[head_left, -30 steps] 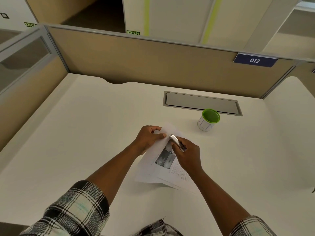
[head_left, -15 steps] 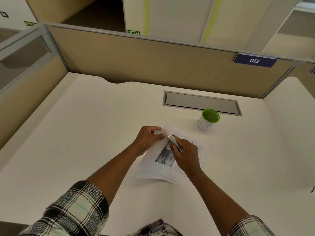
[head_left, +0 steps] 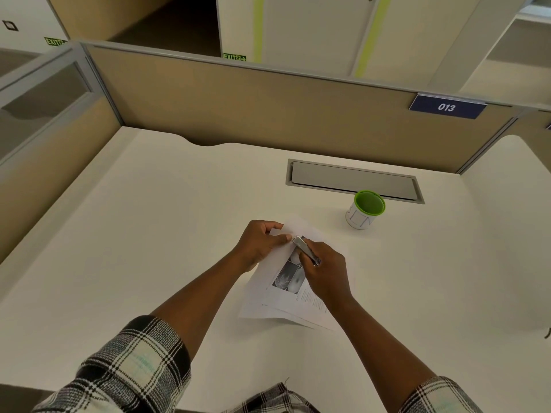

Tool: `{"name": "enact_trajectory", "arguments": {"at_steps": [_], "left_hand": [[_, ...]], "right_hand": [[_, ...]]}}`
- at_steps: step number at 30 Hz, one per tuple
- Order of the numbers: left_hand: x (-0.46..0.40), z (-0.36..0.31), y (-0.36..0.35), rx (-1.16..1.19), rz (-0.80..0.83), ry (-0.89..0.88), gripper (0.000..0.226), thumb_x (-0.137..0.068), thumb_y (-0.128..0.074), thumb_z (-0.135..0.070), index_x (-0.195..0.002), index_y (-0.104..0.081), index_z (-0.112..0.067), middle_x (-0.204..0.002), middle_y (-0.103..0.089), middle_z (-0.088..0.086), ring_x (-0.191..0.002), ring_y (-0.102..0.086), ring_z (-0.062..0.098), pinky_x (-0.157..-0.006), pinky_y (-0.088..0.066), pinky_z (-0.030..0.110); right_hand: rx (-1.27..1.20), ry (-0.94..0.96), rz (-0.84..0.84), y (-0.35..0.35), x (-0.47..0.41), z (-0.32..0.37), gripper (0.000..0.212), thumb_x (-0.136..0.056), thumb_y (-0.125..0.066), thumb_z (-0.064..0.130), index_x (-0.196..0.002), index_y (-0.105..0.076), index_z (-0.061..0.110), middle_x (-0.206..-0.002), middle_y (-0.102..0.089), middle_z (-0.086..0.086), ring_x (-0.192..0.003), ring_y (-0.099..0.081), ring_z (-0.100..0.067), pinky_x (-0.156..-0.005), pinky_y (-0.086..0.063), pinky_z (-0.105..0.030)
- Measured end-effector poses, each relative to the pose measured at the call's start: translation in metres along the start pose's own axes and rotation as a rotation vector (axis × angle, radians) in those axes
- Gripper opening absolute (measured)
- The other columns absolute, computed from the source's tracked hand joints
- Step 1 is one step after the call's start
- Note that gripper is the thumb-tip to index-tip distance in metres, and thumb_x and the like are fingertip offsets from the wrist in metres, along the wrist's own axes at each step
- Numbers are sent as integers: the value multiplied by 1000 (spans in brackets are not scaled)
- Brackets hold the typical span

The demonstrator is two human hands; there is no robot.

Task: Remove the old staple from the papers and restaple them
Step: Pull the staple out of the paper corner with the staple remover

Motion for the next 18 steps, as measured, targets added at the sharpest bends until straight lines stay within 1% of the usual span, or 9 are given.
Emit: {"name": "enact_trajectory", "arguments": {"at_steps": [1,5,8,9,11,12,13,15,18], "left_hand": [[0,0,0,-17,-4,0,43,-81,-76,-29,-119,-65,-12,-111,-58,-5,-93,-58,14,-65,-47,12],[-2,2,1,-26,-5,6,48,-80,-78,-29,-121,-64,-8,-110,-59,-3,-95,-58,15,-69,-48,16],[-3,4,1,-10,-1,10,47,-78,-79,-28,-118,-66,-7,-107,-61,-3,-88,-60,8,-64,-48,11],[-3,3,1,-12,1,9,47,-78,-79,-28,-118,-66,-7,-108,-62,-2,-88,-61,9,-66,-49,12],[-3,4,1,-10,7,17,47,-79,-79,-28,-118,-66,-6,-116,-65,4,-97,-63,20,-79,-55,25],[-3,3,1,-7,13,23,47,-79,-78,-28,-118,-66,-5,-119,-65,7,-101,-63,25,-86,-56,33],[-3,3,0,-14,17,26,48,-79,-78,-28,-119,-65,-5,-121,-64,6,-104,-62,26,-90,-55,36],[-2,1,-1,-49,15,21,49,-80,-78,-30,-121,-65,-7,-117,-61,0,-102,-59,22,-85,-52,31],[-2,1,-1,-32,19,20,48,-79,-78,-29,-120,-65,-8,-113,-59,-2,-100,-58,19,-79,-49,27]], "right_hand": [[13,30,-8,1,0,2,22,-87,-68,13,-109,-71,13,-88,-72,-2,-72,-64,-16,-64,-50,-22],[31,70,1,3,0,5,26,-85,-70,11,-111,-72,13,-97,-73,-2,-80,-66,-15,-71,-44,-11],[42,123,-2,5,1,9,27,-83,-72,7,-110,-73,10,-100,-73,-4,-83,-68,-17,-74,-49,-15],[47,144,-5,5,1,10,27,-83,-73,6,-109,-73,9,-100,-73,-4,-83,-69,-18,-74,-50,-16],[57,177,-4,6,1,12,29,-81,-74,3,-110,-73,9,-100,-73,-5,-82,-69,-19,-74,-54,-21],[71,196,-4,6,1,12,31,-80,-75,2,-110,-73,8,-99,-73,-6,-82,-69,-21,-73,-56,-24],[93,217,-4,6,1,13,32,-79,-75,1,-111,-72,8,-99,-73,-6,-81,-69,-22,-71,-57,-29],[158,258,-10,5,1,15,34,-78,-75,1,-111,-72,8,-98,-73,-8,-78,-68,-25,-67,-57,-34],[225,303,-23,5,1,19,36,-76,-77,0,-110,-72,8,-96,-73,-9,-75,-67,-25,-62,-55,-33]]}}
Point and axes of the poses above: each hand's wrist, its own x-axis away from the middle knuckle, its own y-axis out of the back of the hand, z = x × y, the point moved 7 cm from there along -x, towards the middle knuckle
